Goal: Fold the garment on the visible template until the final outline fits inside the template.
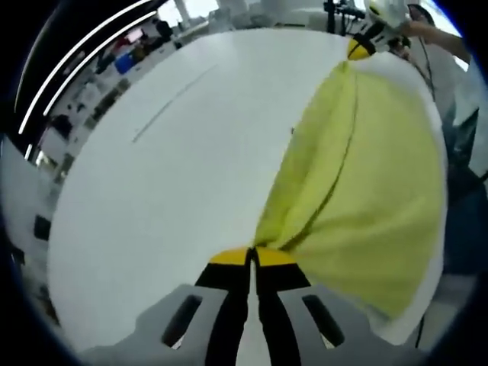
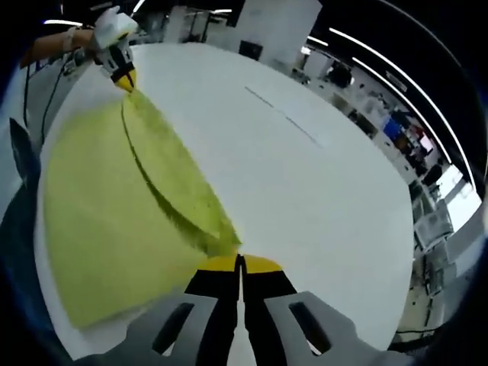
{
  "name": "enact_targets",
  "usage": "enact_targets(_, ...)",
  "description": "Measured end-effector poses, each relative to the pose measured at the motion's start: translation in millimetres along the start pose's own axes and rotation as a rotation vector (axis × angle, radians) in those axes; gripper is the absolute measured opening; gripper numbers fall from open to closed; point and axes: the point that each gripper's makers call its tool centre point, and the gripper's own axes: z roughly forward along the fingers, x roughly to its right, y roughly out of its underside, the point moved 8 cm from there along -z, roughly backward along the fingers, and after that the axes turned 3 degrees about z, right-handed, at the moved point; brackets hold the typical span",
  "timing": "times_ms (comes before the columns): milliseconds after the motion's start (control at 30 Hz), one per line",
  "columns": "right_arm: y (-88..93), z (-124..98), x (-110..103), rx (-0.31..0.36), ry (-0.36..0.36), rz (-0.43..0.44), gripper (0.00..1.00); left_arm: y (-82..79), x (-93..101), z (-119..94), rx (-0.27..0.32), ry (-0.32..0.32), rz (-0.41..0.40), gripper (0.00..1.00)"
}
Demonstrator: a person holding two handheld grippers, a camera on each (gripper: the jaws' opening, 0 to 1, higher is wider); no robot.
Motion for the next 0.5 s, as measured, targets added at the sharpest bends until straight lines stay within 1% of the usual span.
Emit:
enact_targets(167, 2.8, 4.1, 5.0, -0.009, 0.003, 0.03, 0.01, -0.6, -5.3, 4.4, -0.008, -0.002, -0.012, 0.0)
enact_targets(300, 6.2, 8.8, 8.8, -0.017, 0.003, 0.063, 0.01, 1.5, -7.6, 10.7, -0.011, 0.009, -0.029, 0.0)
enact_targets(400, 7.3, 11.9, 8.7, -0.022, -0.001, 0.067, 0.01, 3.8, -9.2, 14.2, -0.01, 0.02, -0.056, 0.0)
enact_targets(500, 8.6, 15.9, 7.9, -0.031, -0.009, 0.074, 0.01, 5.5, -10.4, 17.8, -0.007, 0.029, -0.105, 0.0)
